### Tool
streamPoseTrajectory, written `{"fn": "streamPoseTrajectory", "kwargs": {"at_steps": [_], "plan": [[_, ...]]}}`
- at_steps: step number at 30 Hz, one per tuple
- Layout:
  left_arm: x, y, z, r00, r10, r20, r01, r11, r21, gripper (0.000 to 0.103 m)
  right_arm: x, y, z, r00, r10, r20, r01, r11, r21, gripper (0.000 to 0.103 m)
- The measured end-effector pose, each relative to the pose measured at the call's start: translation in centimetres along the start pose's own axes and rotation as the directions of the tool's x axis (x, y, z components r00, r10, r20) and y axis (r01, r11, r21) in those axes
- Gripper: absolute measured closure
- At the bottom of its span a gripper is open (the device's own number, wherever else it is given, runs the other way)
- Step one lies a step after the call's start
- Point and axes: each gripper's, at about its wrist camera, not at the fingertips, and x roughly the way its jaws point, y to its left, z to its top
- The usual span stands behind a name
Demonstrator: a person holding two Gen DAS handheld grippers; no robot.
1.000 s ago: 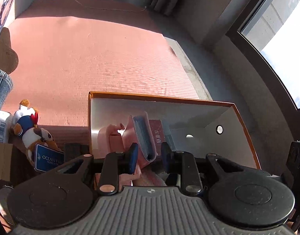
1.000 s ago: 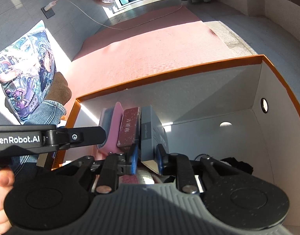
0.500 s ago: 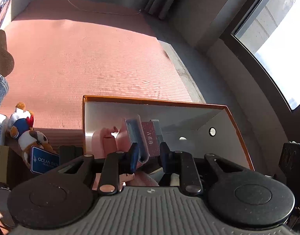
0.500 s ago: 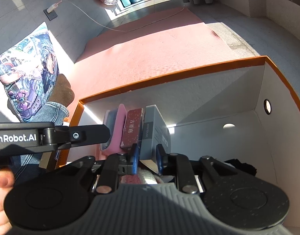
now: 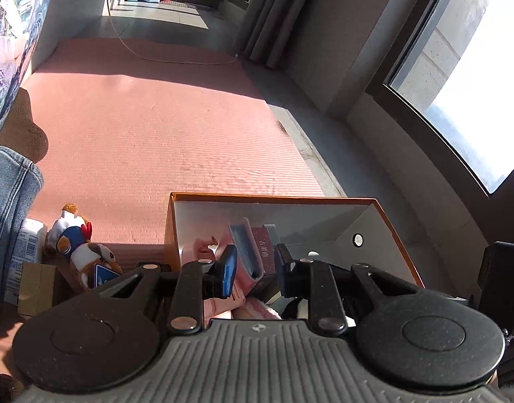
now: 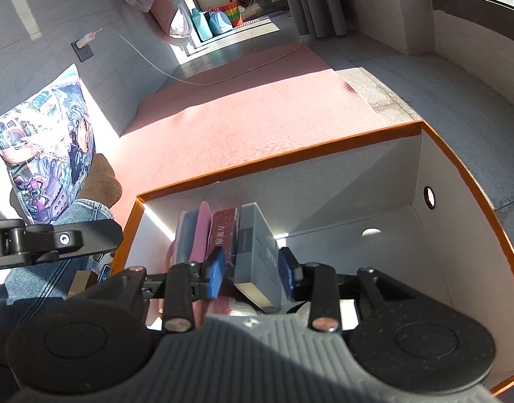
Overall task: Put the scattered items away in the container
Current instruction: 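Withdraw both tools from the orange box, then grasp the plush toy with the right gripper while the left grasps the black box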
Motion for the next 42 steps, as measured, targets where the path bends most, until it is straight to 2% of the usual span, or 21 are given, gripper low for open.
{"fn": "streamPoseTrajectory", "kwargs": {"at_steps": [6, 12, 16, 26, 32, 40, 42], "plan": [[-1.9, 1.3, -0.3, 0.998, 0.035, 0.043, -0.036, 0.999, 0.015, 0.075, -1.0, 1.5, -0.2, 0.998, -0.031, 0.055, 0.034, 0.997, -0.065, 0.065], [-3.5, 3.3, -0.5, 0.994, 0.085, 0.069, -0.087, 0.996, 0.020, 0.075, -1.4, 3.7, -0.6, 0.998, -0.031, 0.061, 0.039, 0.989, -0.144, 0.064], [-4.3, 4.9, -0.5, 0.992, 0.112, 0.063, -0.113, 0.993, 0.017, 0.075, -1.2, 5.1, -1.0, 0.998, -0.033, 0.060, 0.044, 0.978, -0.206, 0.064], [-6.3, 10.2, -0.2, 0.987, 0.162, 0.010, -0.162, 0.987, -0.009, 0.075, -1.1, 9.6, -0.3, 0.999, 0.032, 0.044, -0.015, 0.944, -0.330, 0.064], [-6.9, 13.3, 0.3, 0.980, 0.198, -0.031, -0.198, 0.980, -0.004, 0.075, 0.1, 13.3, -0.4, 0.998, 0.068, -0.011, -0.066, 0.888, -0.455, 0.064], [-5.5, 15.5, 0.2, 0.967, 0.226, -0.120, -0.222, 0.974, 0.049, 0.075, 4.1, 18.5, -2.0, 0.983, 0.064, -0.173, -0.159, 0.771, -0.617, 0.063], [-4.8, 15.9, 0.1, 0.964, 0.222, -0.149, -0.215, 0.975, 0.058, 0.073, 5.4, 19.7, -2.6, 0.976, 0.055, -0.211, -0.183, 0.734, -0.654, 0.058]]}}
